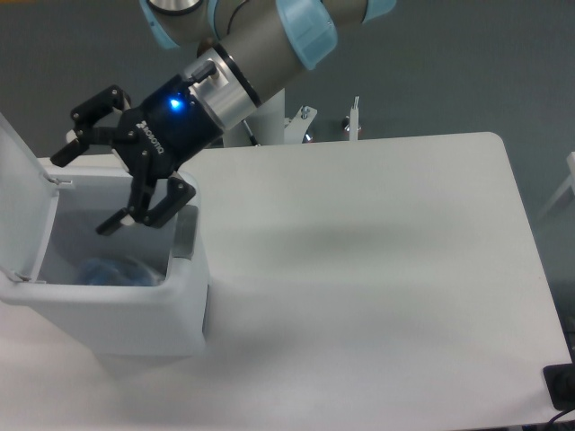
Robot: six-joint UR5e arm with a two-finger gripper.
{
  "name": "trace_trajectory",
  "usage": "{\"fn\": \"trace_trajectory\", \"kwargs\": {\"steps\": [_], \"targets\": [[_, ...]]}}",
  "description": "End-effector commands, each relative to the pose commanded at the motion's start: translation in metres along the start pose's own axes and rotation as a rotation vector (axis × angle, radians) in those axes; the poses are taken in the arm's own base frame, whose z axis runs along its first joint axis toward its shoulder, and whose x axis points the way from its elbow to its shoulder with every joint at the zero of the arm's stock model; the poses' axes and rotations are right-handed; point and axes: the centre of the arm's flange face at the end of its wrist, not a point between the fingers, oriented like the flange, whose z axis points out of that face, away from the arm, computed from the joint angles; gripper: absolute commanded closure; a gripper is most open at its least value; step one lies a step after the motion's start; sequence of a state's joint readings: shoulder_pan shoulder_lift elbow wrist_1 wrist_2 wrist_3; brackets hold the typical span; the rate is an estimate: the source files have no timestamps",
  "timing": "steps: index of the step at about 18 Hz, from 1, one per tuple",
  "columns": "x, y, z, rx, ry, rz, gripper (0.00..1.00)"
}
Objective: Place the trash in the trash can
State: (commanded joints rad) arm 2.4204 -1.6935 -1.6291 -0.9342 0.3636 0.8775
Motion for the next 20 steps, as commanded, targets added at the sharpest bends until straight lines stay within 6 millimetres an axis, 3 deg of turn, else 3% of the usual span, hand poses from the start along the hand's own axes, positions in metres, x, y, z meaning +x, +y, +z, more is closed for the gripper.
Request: {"fn": "trace_trajectory", "kwargs": {"steps": [3,7,9,12,16,20], "targets": [[-0.043,0.009,-0.070,0.031,-0.132,-0.053,0.00],[-0.080,0.029,-0.142,0.050,-0.261,-0.109,0.00],[-0.093,0.037,-0.168,0.043,-0.317,-0.128,0.00],[-0.117,0.061,-0.190,-0.083,-0.444,-0.173,0.00],[-0.145,0.090,-0.206,-0.332,-0.618,-0.215,0.00],[-0.163,0.103,-0.219,-0.478,-0.720,-0.235,0.00]]}}
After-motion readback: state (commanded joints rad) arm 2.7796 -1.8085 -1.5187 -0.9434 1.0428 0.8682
